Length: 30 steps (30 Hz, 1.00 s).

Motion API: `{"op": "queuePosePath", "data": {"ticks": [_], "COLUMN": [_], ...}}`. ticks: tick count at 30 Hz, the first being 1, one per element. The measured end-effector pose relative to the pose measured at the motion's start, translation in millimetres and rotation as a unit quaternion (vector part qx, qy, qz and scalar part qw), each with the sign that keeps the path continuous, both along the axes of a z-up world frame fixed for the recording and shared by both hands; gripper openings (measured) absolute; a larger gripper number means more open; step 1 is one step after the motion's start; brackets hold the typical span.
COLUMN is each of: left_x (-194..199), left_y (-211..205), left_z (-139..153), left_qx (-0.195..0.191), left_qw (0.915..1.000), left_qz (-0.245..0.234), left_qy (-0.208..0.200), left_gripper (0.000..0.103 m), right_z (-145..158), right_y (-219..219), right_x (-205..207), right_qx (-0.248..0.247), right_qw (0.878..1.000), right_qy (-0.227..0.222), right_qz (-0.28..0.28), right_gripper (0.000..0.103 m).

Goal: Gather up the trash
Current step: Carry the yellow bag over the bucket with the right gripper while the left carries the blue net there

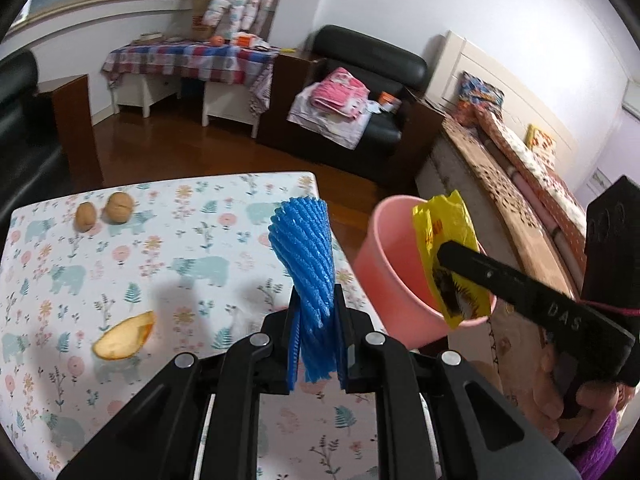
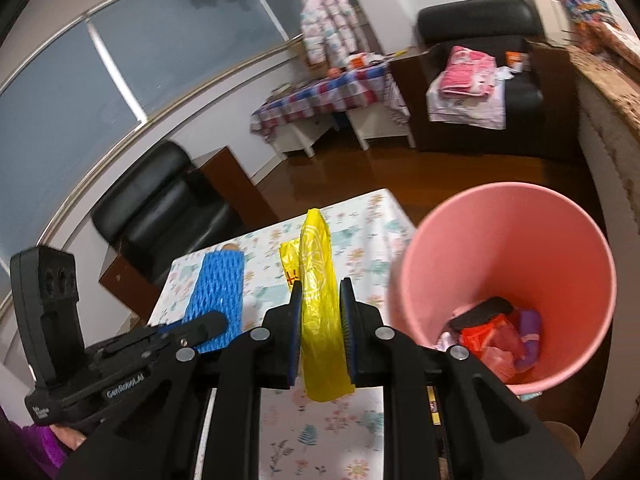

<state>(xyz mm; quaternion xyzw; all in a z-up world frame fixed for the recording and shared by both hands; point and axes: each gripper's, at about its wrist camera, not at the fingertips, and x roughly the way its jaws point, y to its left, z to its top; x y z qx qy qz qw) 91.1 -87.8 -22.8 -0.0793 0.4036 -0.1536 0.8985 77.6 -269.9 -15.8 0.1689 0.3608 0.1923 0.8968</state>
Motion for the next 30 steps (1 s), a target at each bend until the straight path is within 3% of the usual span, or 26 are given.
{"op": "queuePosePath", "data": {"ticks": [10,30], "left_x": [9.6,31.7], "left_y": [-38.6,-109.7], "left_z": [-6.7,-15.4], "left_qx": [0.014,0.046], "left_qw": [0.9991,0.9947], "left_qz": [-0.039,-0.092], "left_qy": [0.009,0.002], "left_gripper": [0.013,0.013], "right_z": [-9.9,-31.3], "right_y": [-38.9,-88.8], "right_x": [-3.1,-2.6], "right_qx": [0.0,0.015], "right_qw": [0.998,0.993], "right_qy": [0.001,0.015], "right_qz": [-0.058,-0.118], "right_gripper": [0.018,0.018]}}
